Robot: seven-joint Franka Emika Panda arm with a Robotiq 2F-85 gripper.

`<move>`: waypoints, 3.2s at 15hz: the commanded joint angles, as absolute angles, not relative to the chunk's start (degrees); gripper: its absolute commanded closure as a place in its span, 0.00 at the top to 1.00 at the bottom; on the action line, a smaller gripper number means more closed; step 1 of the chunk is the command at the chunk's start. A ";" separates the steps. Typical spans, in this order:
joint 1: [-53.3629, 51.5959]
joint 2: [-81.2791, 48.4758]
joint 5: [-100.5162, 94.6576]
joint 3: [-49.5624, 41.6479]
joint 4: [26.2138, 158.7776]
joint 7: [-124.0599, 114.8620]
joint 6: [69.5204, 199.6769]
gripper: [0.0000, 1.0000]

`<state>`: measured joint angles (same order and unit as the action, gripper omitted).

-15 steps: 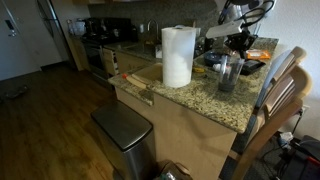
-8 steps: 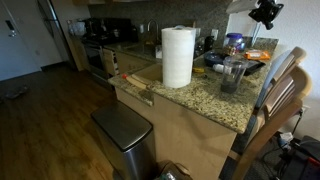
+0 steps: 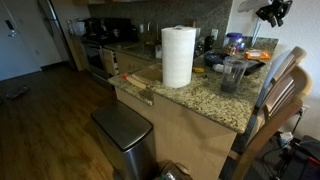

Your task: Pick up the clear container on the countertop

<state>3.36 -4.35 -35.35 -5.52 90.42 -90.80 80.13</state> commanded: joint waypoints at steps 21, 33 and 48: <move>-5.53 -1.56 -31.58 3.38 100.80 -74.28 92.23 1.00; -6.91 -3.13 -27.72 4.19 103.36 -74.94 78.12 1.00; -7.34 -5.12 -21.14 4.49 103.53 -88.49 79.96 1.00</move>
<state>-7.46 -5.13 -21.05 4.34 103.67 -88.63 80.15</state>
